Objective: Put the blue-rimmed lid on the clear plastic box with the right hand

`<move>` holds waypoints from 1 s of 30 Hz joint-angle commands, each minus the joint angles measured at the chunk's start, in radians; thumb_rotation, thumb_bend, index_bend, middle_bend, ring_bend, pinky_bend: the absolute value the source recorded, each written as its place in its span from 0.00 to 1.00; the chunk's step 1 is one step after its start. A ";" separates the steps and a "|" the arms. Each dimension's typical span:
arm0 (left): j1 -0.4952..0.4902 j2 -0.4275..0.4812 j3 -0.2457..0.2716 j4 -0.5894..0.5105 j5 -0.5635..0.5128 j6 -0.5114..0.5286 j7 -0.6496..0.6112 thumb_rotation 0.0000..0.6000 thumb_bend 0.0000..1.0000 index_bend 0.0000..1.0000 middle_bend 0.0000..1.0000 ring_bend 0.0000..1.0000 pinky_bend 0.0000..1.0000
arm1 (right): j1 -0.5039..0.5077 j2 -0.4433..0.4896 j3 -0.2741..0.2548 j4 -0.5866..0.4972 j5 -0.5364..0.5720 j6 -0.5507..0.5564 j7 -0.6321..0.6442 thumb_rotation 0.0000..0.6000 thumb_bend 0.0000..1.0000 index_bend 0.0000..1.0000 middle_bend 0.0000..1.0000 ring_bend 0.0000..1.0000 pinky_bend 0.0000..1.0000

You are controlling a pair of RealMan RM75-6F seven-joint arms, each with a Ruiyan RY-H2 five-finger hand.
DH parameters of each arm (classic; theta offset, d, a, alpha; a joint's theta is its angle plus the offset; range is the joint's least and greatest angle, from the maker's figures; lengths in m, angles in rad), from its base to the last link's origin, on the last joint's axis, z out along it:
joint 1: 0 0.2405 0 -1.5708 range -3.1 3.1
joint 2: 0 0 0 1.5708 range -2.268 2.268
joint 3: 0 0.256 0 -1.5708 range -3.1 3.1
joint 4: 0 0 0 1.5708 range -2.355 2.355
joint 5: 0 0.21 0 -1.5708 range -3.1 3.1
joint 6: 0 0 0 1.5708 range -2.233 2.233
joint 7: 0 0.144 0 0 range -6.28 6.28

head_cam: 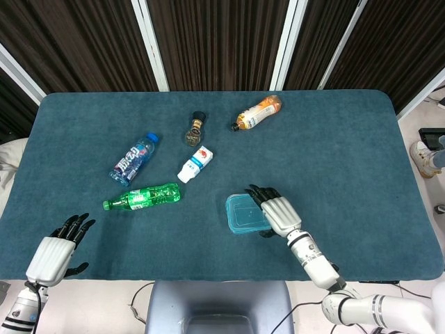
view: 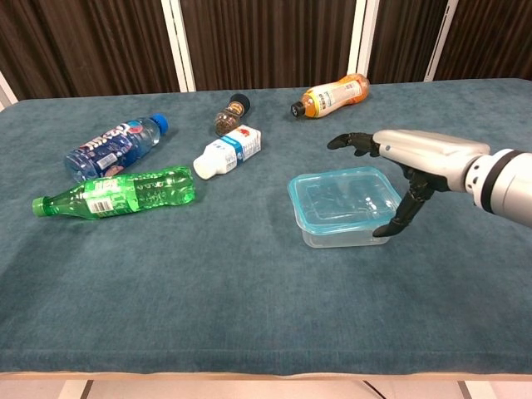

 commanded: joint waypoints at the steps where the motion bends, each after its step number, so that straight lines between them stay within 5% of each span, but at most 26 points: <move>1: 0.000 0.000 0.000 0.000 0.000 0.000 0.000 1.00 0.43 0.16 0.09 0.10 0.40 | 0.000 0.026 -0.009 -0.028 0.019 -0.017 -0.005 1.00 0.15 0.08 0.10 0.10 0.19; 11: -0.001 0.000 0.000 -0.001 -0.001 -0.002 0.001 1.00 0.43 0.16 0.09 0.10 0.40 | -0.011 0.091 -0.025 -0.130 0.007 -0.003 -0.010 1.00 0.15 0.05 0.07 0.10 0.18; 21: -0.003 0.001 -0.001 -0.001 -0.005 -0.006 0.000 1.00 0.43 0.16 0.09 0.11 0.40 | -0.001 0.005 0.004 -0.132 -0.022 0.105 -0.105 1.00 0.49 0.32 0.24 0.35 0.39; 30: -0.003 0.002 0.000 -0.001 -0.003 -0.006 -0.006 1.00 0.43 0.16 0.10 0.11 0.40 | 0.031 -0.062 0.028 -0.083 0.043 0.101 -0.170 1.00 0.51 0.35 0.28 0.39 0.43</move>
